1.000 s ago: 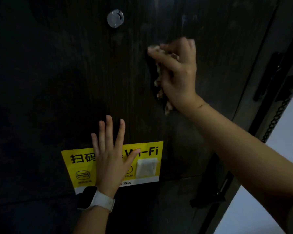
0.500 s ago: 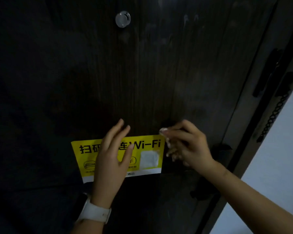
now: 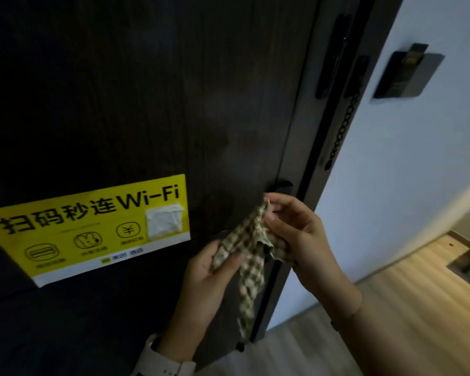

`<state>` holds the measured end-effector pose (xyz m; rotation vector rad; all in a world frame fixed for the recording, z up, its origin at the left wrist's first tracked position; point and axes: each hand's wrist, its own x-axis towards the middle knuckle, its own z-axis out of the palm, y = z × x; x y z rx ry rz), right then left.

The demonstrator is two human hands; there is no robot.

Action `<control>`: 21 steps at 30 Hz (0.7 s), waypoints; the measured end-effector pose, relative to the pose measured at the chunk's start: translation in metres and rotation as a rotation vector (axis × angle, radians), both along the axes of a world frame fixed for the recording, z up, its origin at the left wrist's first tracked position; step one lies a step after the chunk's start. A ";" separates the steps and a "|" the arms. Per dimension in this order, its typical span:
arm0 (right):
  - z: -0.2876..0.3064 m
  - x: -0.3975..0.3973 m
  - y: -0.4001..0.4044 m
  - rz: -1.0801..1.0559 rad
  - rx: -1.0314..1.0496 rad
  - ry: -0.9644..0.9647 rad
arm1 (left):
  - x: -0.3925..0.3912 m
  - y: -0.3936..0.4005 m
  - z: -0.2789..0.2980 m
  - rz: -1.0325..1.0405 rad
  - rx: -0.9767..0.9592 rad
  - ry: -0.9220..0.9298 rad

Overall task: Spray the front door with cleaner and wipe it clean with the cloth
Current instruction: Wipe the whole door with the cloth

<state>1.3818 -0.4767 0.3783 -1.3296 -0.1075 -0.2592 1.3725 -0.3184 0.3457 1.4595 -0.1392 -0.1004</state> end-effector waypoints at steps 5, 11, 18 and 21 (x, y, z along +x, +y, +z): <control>0.001 0.003 -0.039 -0.027 -0.084 -0.037 | 0.001 -0.014 0.021 0.075 -0.349 0.178; 0.030 0.032 -0.088 0.030 -0.317 -0.208 | 0.016 -0.042 0.076 0.074 -0.486 0.060; 0.127 0.101 -0.165 -0.128 -0.744 -0.775 | 0.045 -0.114 0.153 0.362 -0.377 -0.085; 0.183 0.129 -0.190 -0.241 -0.881 -1.016 | 0.055 -0.136 0.196 0.396 -0.317 -0.194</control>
